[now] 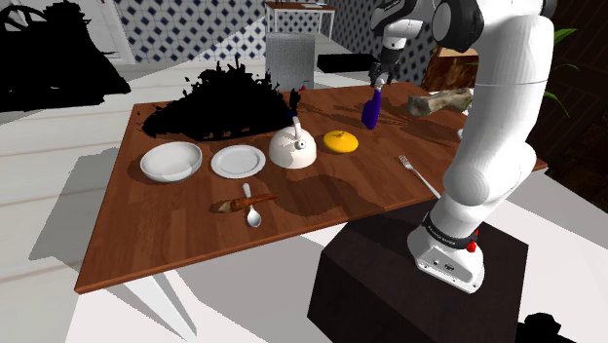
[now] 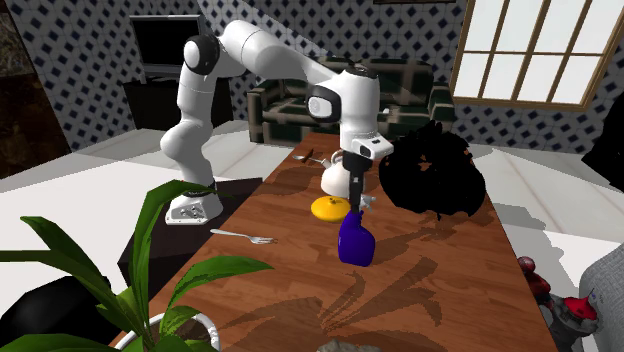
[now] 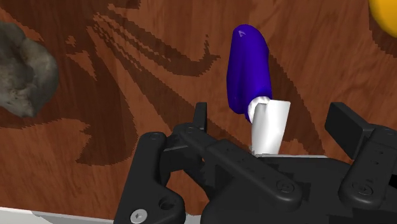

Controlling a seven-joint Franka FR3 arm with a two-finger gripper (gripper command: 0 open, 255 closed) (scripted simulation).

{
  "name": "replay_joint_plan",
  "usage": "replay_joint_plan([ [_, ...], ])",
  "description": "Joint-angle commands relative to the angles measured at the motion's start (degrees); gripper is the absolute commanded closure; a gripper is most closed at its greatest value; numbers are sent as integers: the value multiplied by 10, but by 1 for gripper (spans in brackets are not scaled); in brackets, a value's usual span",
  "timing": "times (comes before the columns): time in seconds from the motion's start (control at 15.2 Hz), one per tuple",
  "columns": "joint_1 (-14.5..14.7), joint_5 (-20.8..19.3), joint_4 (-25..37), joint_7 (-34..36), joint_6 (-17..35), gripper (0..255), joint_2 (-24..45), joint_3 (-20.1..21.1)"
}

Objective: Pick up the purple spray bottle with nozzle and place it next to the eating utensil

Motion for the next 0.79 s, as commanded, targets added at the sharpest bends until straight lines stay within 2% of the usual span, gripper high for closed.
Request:
replay_joint_plan([
  [0.0, 0, 1, -1, 0, 3, 0, 2, 1],
  [0.4, 0, 1, -1, 0, 3, 0, 2, 1],
  [0.46, 0, 1, -1, 0, 3, 255, 2, 1],
  [0.73, 0, 1, -1, 0, 3, 255, 2, 1],
])
